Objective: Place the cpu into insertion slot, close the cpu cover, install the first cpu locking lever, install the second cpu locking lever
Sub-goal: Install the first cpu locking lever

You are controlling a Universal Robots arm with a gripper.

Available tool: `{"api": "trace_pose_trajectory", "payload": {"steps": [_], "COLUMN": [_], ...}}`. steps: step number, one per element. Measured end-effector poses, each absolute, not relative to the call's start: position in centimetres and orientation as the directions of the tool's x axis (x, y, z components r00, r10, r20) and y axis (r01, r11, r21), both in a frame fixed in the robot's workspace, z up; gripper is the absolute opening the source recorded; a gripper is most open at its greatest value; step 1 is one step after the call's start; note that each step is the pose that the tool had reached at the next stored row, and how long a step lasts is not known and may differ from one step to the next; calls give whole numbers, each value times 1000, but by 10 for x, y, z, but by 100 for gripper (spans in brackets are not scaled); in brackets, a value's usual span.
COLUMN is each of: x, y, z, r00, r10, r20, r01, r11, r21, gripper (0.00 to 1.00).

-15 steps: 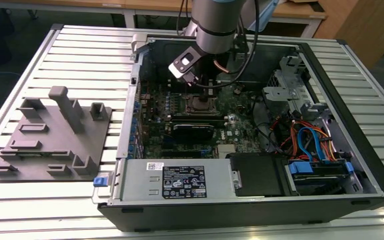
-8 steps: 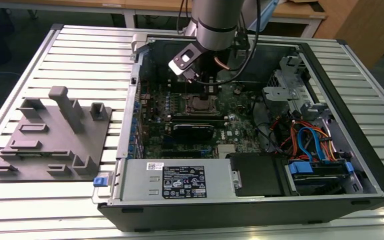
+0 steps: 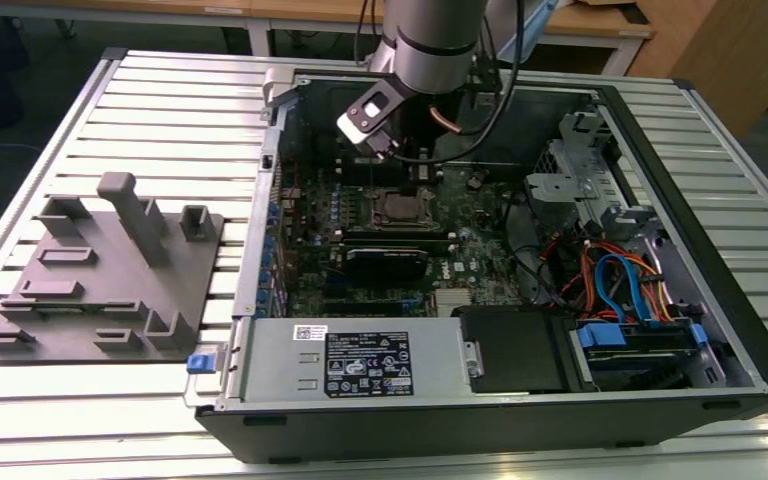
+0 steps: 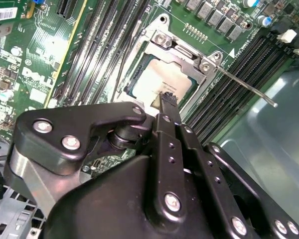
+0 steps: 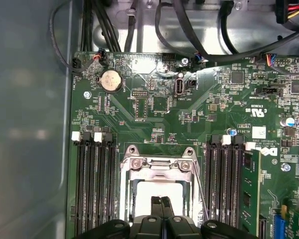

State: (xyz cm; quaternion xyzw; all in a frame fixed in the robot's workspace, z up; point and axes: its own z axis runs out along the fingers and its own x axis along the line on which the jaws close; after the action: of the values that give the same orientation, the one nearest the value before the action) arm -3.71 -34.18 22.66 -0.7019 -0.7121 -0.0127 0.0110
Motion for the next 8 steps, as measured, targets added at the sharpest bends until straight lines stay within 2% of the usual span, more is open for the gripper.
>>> {"api": "trace_pose_trajectory", "payload": {"steps": [8], "x": [-37], "y": [-342], "z": [237], "r00": [-15], "r10": [999], "r20": [34], "r01": [1000], "r11": [14], "r21": [3], "gripper": [11]}}
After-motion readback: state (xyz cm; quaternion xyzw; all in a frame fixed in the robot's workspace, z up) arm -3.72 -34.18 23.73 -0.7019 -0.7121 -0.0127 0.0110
